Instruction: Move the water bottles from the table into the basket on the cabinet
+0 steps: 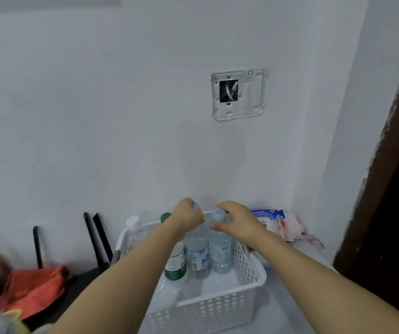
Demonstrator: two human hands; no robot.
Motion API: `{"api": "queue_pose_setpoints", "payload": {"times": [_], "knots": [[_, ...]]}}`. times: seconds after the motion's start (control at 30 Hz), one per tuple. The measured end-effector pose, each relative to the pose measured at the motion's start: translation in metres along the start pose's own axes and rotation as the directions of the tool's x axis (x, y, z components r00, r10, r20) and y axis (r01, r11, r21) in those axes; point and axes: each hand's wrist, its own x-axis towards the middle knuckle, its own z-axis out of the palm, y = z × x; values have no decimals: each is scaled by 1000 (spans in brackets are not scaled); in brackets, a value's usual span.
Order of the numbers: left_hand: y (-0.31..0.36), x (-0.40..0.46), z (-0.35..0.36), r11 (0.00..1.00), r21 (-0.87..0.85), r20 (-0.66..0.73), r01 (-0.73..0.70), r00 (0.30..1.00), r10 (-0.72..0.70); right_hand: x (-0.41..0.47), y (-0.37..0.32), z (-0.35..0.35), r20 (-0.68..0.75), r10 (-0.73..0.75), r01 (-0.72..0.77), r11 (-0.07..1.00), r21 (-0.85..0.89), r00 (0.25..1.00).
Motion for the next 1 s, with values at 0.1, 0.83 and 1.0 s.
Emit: {"api": "queue_pose_setpoints", "payload": {"times": [0.1,0.83,1.0], "knots": [[-1,3,-1,999,36,-6,-36,999,37,4,1,3,14,19,-19,1000,-19,1000],[104,-96,15,373,704,58,-605,572,818,-151,-44,-138,-318,188,-314,855,-412,929],[145,-127,63,233,664,199,-710,469,861,-232,-55,-176,-453,280,-483,763,-430,846]]}}
